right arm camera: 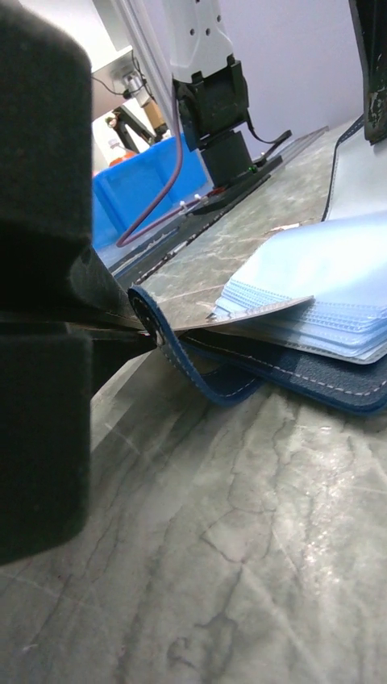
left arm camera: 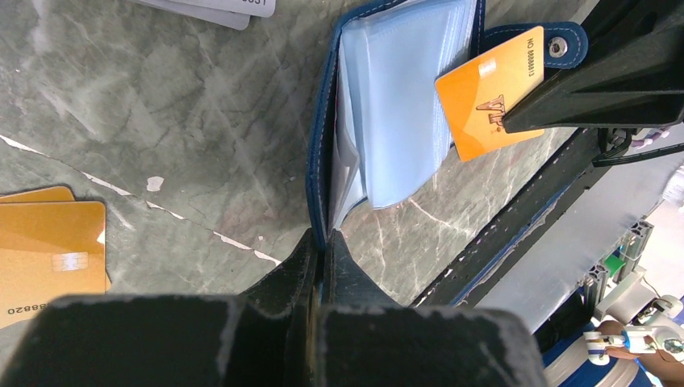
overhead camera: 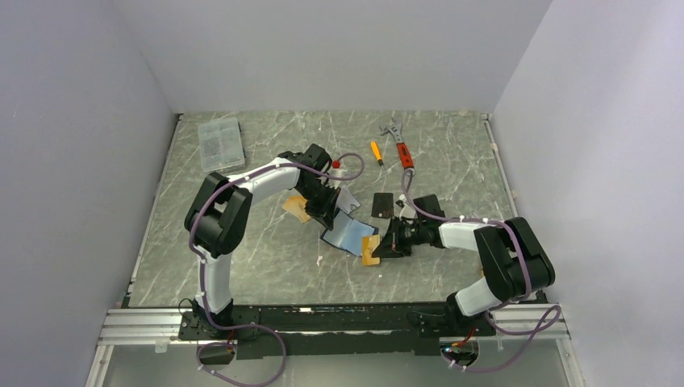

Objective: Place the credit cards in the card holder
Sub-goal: Open the card holder at the center of the board.

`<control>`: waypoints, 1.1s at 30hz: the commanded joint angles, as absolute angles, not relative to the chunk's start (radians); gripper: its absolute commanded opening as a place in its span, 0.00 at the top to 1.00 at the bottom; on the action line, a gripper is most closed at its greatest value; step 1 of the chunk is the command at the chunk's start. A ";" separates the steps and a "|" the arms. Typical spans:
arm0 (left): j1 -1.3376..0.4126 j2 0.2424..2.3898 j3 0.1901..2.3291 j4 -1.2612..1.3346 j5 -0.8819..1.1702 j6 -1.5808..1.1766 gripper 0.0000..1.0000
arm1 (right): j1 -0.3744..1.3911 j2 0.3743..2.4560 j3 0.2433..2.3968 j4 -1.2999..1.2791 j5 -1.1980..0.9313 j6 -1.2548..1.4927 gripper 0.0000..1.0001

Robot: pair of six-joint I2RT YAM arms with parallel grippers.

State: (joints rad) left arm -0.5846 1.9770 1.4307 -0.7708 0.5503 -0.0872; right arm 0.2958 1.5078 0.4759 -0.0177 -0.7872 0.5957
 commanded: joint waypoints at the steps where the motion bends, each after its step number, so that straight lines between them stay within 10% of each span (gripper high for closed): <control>1: -0.594 1.935 1.427 -0.754 0.544 -0.079 1.00 | 0.284 1.485 0.442 -0.012 -0.737 0.587 1.00; 33: -0.595 1.927 1.424 -0.749 0.555 -0.080 1.00 | 0.289 1.536 0.499 -0.013 -0.760 0.588 1.00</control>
